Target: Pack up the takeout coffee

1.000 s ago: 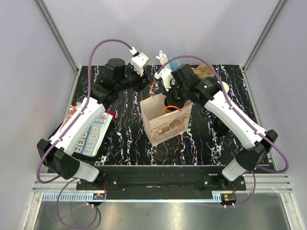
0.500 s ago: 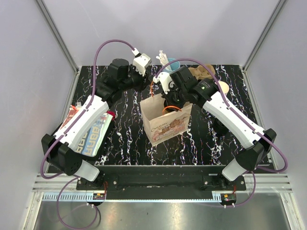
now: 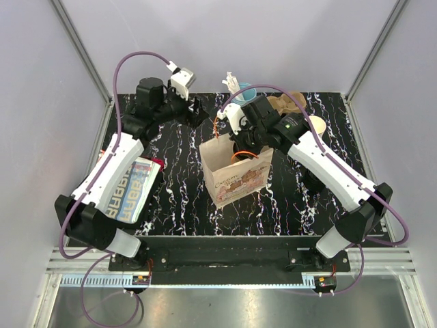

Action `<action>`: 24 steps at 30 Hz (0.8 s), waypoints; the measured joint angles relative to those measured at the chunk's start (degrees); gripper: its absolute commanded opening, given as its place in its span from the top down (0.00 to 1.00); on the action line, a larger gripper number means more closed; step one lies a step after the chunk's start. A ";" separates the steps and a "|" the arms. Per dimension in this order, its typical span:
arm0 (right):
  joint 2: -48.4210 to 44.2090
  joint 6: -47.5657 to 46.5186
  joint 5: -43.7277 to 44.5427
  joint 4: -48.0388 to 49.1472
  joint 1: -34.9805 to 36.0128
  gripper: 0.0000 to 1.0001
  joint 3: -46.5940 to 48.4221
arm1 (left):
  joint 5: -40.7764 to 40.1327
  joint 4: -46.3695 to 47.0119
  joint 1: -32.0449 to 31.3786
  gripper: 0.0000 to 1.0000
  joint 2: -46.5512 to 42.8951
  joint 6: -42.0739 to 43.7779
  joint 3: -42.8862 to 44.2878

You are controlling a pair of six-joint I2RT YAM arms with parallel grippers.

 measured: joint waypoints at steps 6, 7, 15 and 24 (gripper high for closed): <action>0.02 0.04 0.63 0.70 0.00 1.00 -0.46 | 8.24 1.92 1.46 0.20 -1.75 -0.96 -0.57; 0.04 0.07 1.05 0.87 0.00 1.00 -0.55 | 9.99 2.21 1.68 0.19 -2.08 -1.09 -0.79; 0.04 0.24 1.66 1.60 0.00 1.00 -1.18 | 20.85 2.99 2.38 0.22 -2.67 -1.27 -1.09; 0.04 0.50 1.66 1.62 0.00 1.00 -1.51 | 23.30 4.44 1.40 0.34 0.42 -1.46 -1.07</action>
